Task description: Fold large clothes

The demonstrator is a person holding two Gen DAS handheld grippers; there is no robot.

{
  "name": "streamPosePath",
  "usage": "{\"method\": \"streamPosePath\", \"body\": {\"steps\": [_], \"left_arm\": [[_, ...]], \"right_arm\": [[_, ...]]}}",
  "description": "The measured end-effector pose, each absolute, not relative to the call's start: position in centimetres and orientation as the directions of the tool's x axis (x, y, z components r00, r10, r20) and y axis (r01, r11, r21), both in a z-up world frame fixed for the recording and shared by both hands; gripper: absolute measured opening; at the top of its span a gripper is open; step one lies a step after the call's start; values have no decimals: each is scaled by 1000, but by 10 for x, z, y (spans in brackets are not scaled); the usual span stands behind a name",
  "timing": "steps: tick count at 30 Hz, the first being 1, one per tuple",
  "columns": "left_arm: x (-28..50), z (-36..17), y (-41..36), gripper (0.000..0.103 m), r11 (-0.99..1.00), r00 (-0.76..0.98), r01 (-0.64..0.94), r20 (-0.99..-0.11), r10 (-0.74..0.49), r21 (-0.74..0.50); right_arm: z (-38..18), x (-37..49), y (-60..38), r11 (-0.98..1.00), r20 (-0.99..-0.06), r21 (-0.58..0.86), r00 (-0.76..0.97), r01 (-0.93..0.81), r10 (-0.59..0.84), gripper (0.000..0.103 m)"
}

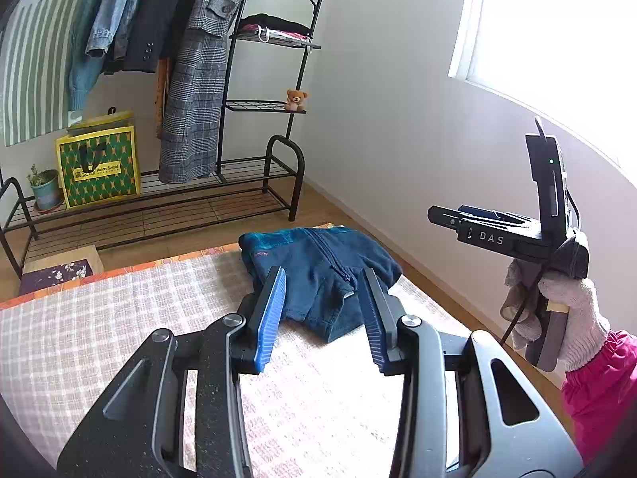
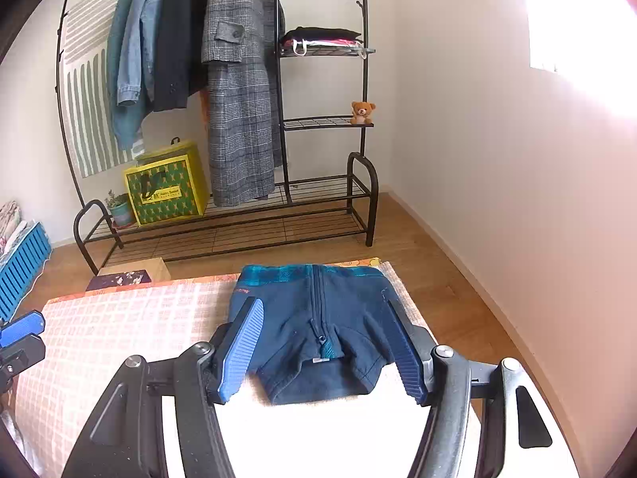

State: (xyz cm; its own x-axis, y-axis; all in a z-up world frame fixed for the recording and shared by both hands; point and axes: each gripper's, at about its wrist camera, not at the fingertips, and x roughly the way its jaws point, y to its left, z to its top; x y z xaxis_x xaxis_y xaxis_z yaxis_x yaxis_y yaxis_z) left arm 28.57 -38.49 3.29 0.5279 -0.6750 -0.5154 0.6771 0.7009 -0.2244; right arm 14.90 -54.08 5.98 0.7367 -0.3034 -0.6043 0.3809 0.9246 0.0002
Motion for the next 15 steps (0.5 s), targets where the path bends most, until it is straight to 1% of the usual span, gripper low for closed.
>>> {"method": "streamPosePath", "body": {"steps": [4,9,13,15], "left_arm": [[239,48,-347,38,696,539,686,-495,-682,-211],[188,53,-308,38,691,554,699,-474,-685,-182],[164,44,-280,38,677,531,700,-468,-707,-228],[152,37,-271,38,677,531,700,-469,-706,-227]], "right_arm": [[70,113,-497,930,-601,0,743,368,-294,64],[69,75,-447,933,-594,-35,744,357,-307,64],[60,46,-425,930,-583,-6,754,368,-303,64],[53,36,-417,927,-572,-1,760,375,-308,65]]}}
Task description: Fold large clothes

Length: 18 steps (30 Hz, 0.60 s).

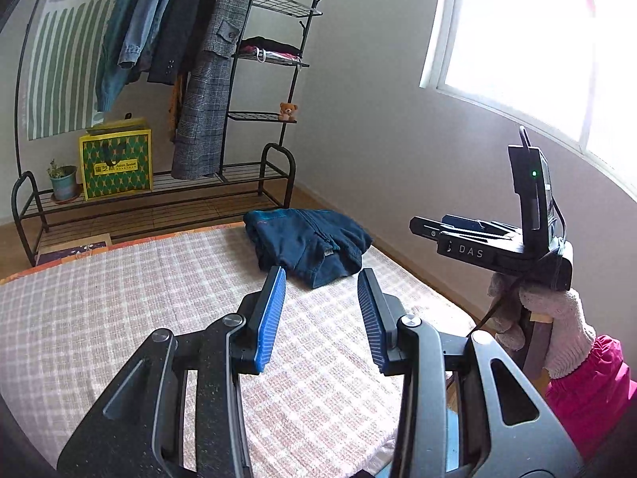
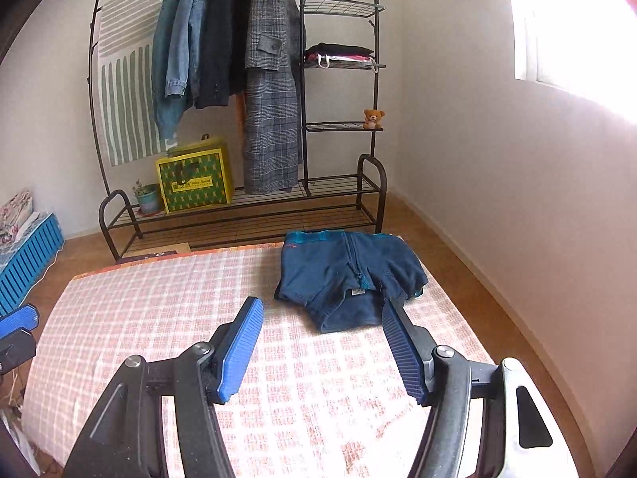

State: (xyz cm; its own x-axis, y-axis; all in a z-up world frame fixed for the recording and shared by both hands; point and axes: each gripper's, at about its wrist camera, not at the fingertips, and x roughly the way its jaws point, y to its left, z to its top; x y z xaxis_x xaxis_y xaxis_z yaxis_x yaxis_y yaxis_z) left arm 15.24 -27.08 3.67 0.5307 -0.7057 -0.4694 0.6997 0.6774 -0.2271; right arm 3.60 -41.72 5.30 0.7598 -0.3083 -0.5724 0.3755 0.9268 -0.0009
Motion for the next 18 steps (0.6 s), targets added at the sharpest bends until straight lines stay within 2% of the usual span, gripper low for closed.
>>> {"method": "streamPosePath", "body": {"steps": [5,7,9,10,13,15,18], "left_arm": [[140,14,-265,39,688,535,702,-501,-680,-184],[136,7,-263,47,696,546,699,-504,-669,-167],[135,0,-261,61,706,558,689,-503,-660,-162],[135,-3,-260,61,708,559,688,-505,-657,-160],[134,-10,-263,66,706,553,693,-521,-650,-146],[134,-12,-263,79,714,564,686,-516,-645,-142],[131,-13,-264,91,721,574,680,-513,-639,-137]], "right_arm": [[25,23,-404,915,-559,29,765,403,-320,66],[13,23,-401,912,-569,28,757,408,-321,66],[2,24,-400,913,-587,25,745,407,-317,67],[-2,22,-400,913,-590,24,743,408,-317,68],[-10,18,-402,907,-577,28,748,420,-328,78],[-14,16,-404,901,-568,25,748,432,-343,84],[-20,17,-406,894,-560,17,746,447,-362,89]]}}
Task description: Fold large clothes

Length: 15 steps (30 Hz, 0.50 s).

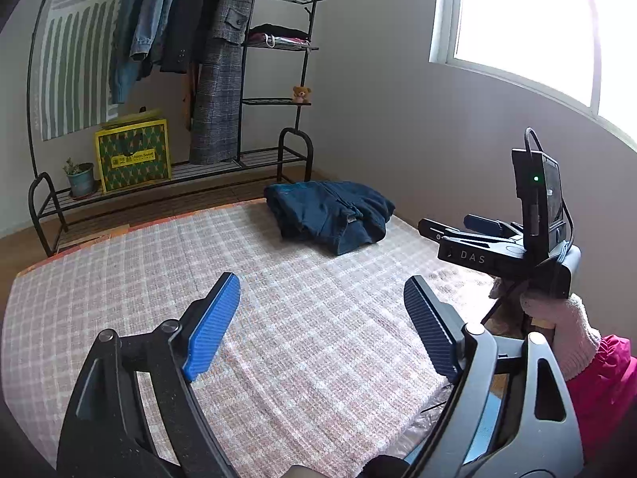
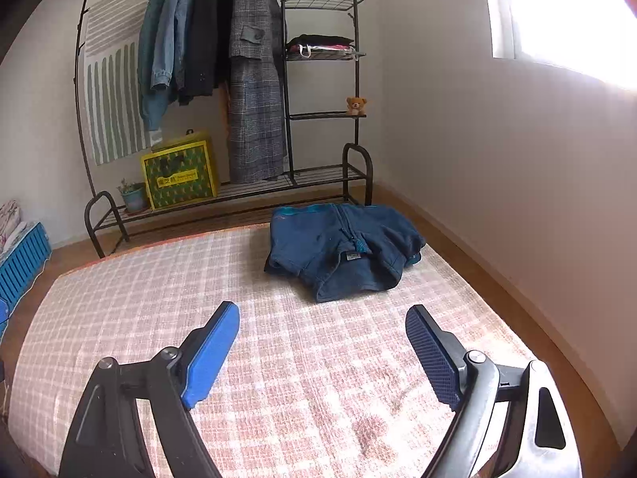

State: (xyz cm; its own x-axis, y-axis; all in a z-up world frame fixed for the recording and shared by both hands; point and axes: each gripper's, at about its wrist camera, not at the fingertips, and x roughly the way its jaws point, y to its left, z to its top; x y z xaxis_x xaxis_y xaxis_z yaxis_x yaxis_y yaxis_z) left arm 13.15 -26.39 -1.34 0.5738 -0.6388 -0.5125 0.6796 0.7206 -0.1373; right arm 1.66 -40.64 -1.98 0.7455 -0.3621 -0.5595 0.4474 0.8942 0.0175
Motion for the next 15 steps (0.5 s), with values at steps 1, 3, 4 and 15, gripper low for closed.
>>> {"method": "streamPosePath", "body": {"steps": [1,3,4,15], "left_arm": [[130,-14,-264,92,723,579,679,-511,-635,-129],[126,-13,-265,99,733,601,672,-500,-623,-106],[124,-12,-265,100,735,609,671,-493,-621,-98],[121,-11,-262,101,739,614,669,-502,-609,-78]], "right_arm": [[-21,17,-406,893,-561,21,744,450,-362,90],[-23,19,-407,896,-564,24,746,444,-354,94],[-23,19,-407,896,-563,23,746,444,-356,95],[-25,23,-408,880,-545,34,746,475,-382,103]]}}
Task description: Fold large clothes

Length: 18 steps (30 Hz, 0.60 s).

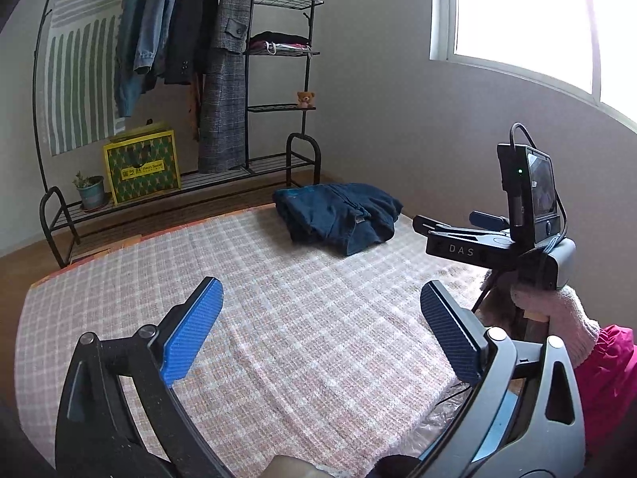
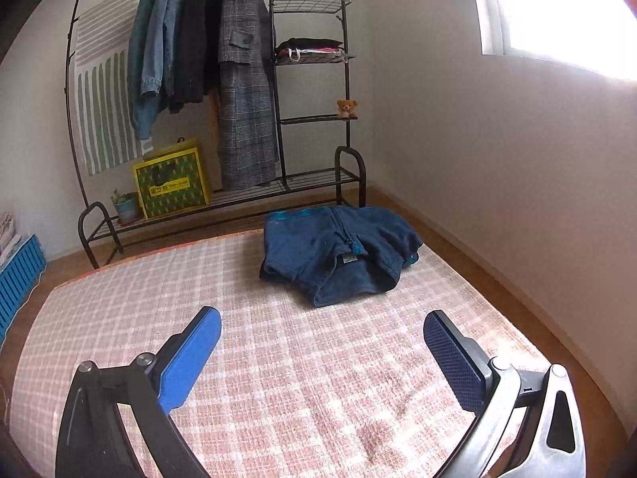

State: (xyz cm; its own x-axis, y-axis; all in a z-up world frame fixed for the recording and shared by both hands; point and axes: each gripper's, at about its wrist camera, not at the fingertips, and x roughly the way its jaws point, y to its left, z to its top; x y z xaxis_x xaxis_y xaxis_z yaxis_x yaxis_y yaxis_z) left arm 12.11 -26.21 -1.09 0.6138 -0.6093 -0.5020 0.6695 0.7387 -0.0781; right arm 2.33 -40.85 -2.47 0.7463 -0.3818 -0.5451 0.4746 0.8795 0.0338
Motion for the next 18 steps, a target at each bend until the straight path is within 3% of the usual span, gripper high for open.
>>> {"method": "streamPosePath", "body": {"steps": [18], "left_arm": [[123,-9,-261,103,770,643,636,-514,-568,-56]], "right_arm": [[-31,25,-410,873,-552,40,739,487,-387,103]]}}
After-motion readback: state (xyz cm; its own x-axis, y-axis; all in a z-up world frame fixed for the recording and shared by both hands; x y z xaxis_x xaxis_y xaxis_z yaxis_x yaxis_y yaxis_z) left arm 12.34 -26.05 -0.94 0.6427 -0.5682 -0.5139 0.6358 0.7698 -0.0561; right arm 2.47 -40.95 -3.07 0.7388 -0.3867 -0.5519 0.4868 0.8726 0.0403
